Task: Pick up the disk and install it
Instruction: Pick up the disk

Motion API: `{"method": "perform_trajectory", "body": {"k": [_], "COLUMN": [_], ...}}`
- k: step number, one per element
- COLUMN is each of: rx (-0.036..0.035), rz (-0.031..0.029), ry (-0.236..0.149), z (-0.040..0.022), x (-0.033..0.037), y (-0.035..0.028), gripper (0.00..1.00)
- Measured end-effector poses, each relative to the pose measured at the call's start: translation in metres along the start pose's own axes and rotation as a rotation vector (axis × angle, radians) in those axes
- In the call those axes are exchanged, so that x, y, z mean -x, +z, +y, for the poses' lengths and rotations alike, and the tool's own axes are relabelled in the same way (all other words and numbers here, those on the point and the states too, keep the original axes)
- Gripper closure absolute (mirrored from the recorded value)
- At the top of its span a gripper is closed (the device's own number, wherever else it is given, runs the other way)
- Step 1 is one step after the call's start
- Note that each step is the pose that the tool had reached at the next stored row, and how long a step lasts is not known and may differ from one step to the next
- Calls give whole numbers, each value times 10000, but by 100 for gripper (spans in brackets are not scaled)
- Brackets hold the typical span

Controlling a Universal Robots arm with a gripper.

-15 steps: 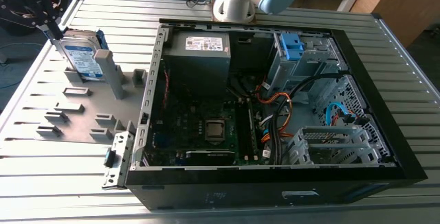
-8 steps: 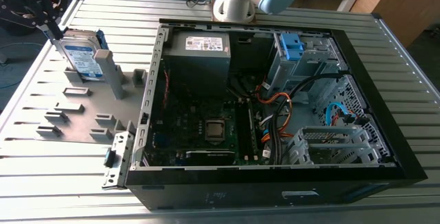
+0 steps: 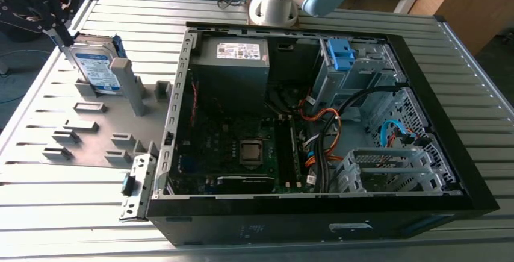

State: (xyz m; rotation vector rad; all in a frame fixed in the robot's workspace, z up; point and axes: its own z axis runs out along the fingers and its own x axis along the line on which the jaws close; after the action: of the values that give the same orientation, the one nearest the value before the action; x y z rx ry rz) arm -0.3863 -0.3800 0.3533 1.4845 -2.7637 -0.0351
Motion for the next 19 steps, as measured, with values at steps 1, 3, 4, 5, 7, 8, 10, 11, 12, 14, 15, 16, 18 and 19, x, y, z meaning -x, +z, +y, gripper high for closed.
{"method": "perform_trajectory", "body": {"k": [1,3,4,5,7,8,10,11,12,14,15,16,18,19], "rx": [0,1,1,1,1,1,1,1,1,1,1,2,2,2], "rz": [0,0,1,1,2,2,3,3,3,4,4,5,4,4], "ry": [-13,-40,-54,-68,-95,-108,-133,-145,-158,-183,-195,-206,-231,-243], "z": [0,0,0,0,0,0,0,0,0,0,0,0,0,0], "x": [0,0,0,0,0,0,0,0,0,0,0,0,0,0], "y": [0,0,0,0,0,0,0,0,0,0,0,0,0,0], "gripper": [89,89,89,89,89,89,89,89,89,89,89,89,89,89]}}
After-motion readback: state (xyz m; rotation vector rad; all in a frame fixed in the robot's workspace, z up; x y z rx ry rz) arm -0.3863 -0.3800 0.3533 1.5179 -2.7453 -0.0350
